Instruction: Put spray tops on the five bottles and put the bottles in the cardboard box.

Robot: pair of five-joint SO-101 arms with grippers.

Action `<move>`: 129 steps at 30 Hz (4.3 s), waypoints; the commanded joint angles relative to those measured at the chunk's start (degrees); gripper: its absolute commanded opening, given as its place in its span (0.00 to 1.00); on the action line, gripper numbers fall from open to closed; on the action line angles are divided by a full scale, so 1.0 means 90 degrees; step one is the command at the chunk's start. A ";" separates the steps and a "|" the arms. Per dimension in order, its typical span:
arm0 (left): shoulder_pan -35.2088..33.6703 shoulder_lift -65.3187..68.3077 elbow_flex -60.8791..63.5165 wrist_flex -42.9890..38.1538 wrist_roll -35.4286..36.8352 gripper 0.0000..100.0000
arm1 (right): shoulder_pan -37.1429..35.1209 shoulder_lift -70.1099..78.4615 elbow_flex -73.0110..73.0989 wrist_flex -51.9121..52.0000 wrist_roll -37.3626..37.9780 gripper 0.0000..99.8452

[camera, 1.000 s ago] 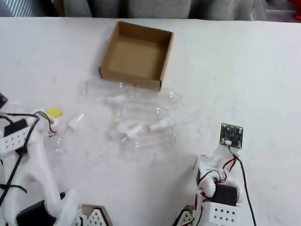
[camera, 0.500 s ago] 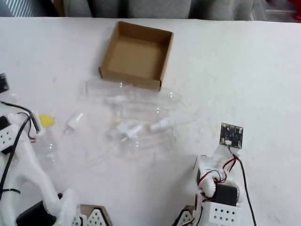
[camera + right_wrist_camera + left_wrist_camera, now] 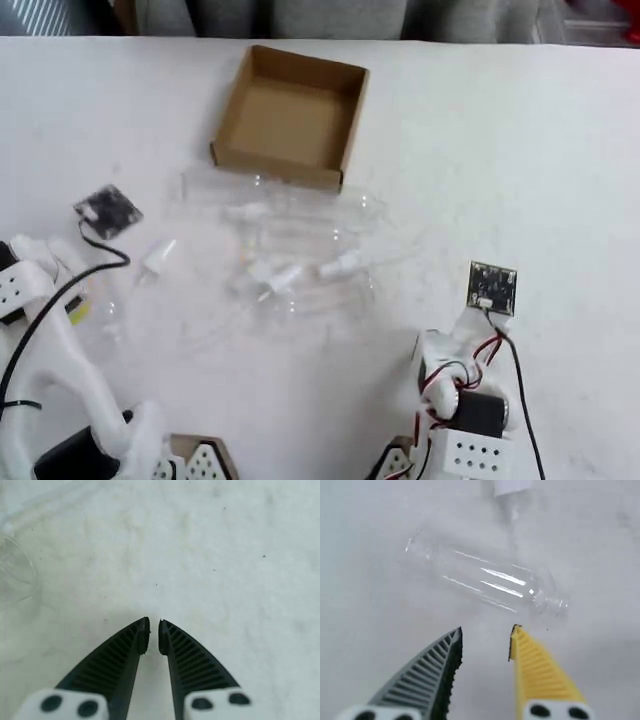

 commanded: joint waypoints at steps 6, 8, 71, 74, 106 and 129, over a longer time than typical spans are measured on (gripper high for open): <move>0.0005 -0.0230 0.0088 -0.0576 -0.1915 0.17 | 0.0073 -0.0073 0.0059 0.0044 0.0000 0.02; 0.0132 -0.0259 0.0410 -0.0840 -0.1915 0.17 | 0.0073 -0.0073 0.0059 0.0044 0.0000 0.02; 0.0210 0.2603 -0.0332 -0.2208 0.8586 0.25 | 0.0073 -0.0073 0.0059 0.0044 0.0000 0.02; 0.0200 0.2623 -0.0332 -0.2178 0.8840 0.25 | 0.0073 -0.0073 0.0059 0.0044 0.0000 0.02; -0.1871 0.2545 -0.0557 -0.2149 1.0940 0.46 | 0.0073 -0.0073 0.0059 0.0044 0.0000 0.02; -0.1167 -0.0982 0.0088 0.1788 0.3585 0.02 | 0.0073 -0.0073 0.0059 0.0044 0.0000 0.02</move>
